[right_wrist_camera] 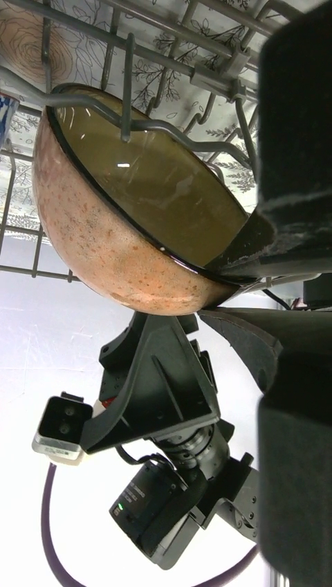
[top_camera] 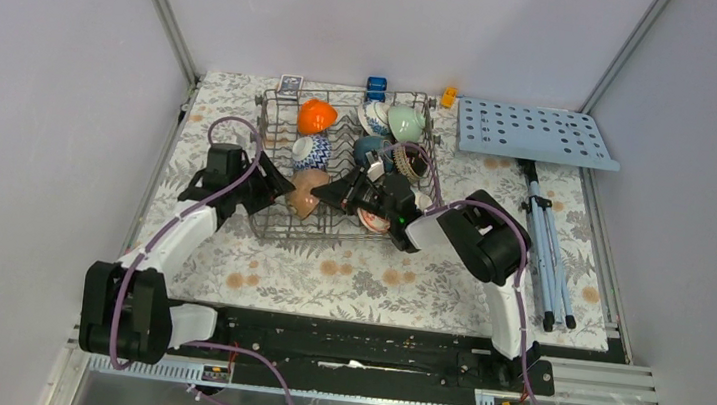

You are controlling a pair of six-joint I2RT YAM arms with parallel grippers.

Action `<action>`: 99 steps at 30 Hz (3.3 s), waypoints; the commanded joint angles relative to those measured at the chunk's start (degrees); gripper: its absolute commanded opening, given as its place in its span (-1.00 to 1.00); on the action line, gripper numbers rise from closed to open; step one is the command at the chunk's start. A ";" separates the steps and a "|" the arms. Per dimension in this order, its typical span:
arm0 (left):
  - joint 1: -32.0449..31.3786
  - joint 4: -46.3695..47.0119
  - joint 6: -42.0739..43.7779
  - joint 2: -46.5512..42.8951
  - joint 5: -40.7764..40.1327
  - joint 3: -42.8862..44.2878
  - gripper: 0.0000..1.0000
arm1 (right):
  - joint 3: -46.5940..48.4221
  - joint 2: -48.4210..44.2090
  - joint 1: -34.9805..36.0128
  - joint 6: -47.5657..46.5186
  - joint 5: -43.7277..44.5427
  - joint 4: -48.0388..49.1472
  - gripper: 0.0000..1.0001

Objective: Unload the bowls from the dish rack
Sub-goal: Pick up the bowl from the dish rack.

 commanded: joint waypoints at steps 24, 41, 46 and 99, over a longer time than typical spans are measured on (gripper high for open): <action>0.06 6.36 -1.16 5.91 1.20 0.11 0.30 | 2.24 -1.42 0.34 3.13 1.27 3.56 -0.22; -1.19 7.43 -1.54 7.32 2.21 -0.48 0.26 | 7.93 1.87 0.54 5.11 0.75 3.44 -0.32; -1.48 7.56 -1.54 7.73 2.29 -0.60 0.25 | 9.76 3.04 0.65 5.62 0.17 3.26 -0.65; 0.88 -6.53 -2.74 -5.20 -1.43 14.57 0.36 | 4.43 -6.74 0.66 10.22 -8.12 12.45 -1.00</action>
